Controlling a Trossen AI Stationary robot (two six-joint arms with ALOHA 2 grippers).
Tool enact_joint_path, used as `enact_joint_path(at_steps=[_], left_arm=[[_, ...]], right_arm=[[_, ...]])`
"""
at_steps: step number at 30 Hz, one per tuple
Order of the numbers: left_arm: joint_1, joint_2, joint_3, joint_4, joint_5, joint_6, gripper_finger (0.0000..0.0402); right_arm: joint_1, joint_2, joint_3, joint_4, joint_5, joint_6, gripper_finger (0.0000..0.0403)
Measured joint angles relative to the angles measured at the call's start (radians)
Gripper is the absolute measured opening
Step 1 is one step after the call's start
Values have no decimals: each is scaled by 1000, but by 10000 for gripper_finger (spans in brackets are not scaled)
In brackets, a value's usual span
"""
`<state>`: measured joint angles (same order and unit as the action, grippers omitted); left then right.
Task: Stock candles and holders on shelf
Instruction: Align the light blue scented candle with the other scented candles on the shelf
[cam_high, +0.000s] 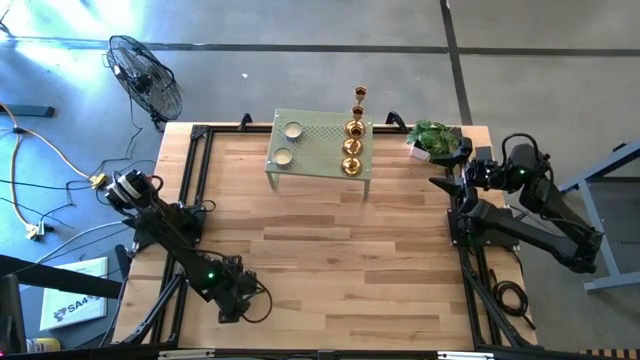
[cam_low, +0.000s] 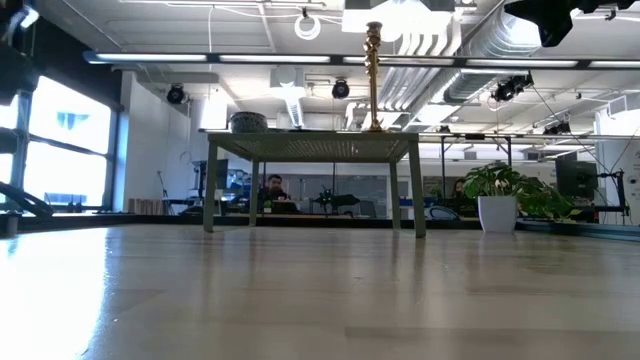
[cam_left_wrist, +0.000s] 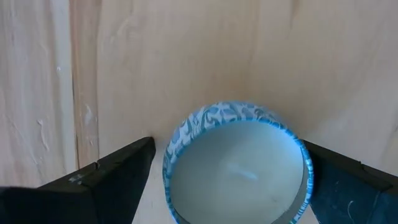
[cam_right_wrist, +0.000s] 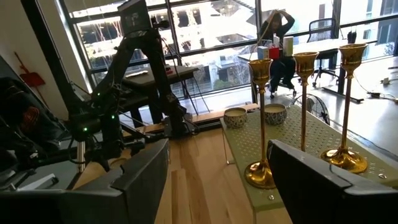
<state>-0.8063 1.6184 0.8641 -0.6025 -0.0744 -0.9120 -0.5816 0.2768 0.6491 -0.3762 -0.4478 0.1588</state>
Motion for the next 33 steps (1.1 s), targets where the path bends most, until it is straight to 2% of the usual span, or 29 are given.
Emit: enact_joint_path(at_steps=[4, 8, 11, 14, 20, 24, 27, 31, 33], left_arm=[[58, 0, 1, -2, 68, -18, 343], [112, 1, 11, -13, 106, 4, 288], [134, 3, 24, -15, 115, 71, 285], [143, 4, 28, -7, 92, 75, 285], [156, 6, 42, -29, 97, -57, 285], [194, 6, 114, -152, 135, -103, 285], [230, 6, 187, -211, 124, -111, 285], [296, 5, 310, -317, 62, -84, 285], [330, 5, 377, -392, -6, -35, 285]], right_arm=[[0, 0, 0, 0, 18, -3, 266], [0, 0, 0, 0, 21, -9, 266], [0, 0, 0, 0, 21, -9, 266], [0, 0, 0, 0, 21, -9, 266], [0, 0, 0, 0, 10, -4, 266], [0, 0, 0, 0, 4, -4, 266], [0, 0, 0, 0, 4, -7, 266], [0, 0, 0, 0, -2, -9, 266], [0, 0, 0, 0, -5, -9, 266]])
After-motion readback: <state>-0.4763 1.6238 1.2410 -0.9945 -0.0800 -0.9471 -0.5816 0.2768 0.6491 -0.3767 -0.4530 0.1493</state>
